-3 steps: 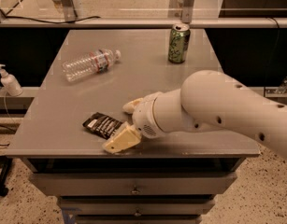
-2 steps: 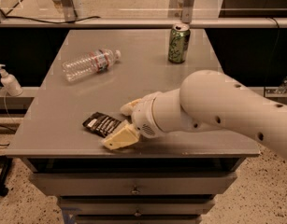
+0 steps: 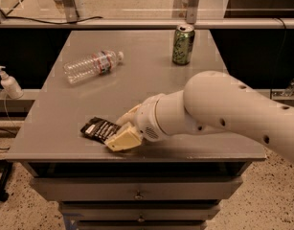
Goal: Move rxbar chocolate near water bottle
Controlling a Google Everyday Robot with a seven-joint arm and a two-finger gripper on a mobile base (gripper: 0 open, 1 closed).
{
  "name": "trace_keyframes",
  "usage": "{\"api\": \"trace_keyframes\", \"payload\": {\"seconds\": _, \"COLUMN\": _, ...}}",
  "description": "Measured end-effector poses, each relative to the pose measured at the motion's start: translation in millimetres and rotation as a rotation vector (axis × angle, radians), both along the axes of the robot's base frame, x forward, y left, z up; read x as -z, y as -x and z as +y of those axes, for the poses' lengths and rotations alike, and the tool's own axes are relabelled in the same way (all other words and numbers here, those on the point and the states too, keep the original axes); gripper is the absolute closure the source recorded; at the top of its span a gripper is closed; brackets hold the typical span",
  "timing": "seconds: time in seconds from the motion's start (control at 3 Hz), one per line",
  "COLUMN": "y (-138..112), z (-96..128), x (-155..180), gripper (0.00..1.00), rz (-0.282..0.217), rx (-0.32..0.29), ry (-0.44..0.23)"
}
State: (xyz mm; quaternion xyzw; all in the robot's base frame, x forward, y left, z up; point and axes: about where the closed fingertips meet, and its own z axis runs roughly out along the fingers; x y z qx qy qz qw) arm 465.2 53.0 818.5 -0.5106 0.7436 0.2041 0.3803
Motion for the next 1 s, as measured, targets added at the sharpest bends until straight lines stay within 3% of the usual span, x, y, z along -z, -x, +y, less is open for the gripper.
{"api": "trace_keyframes", "payload": {"seconds": 1.0, "y": -0.1, "z": -0.1, "x": -0.7, "gripper": 1.0, "rz": 0.0, "rx": 0.0, "ry": 0.0}}
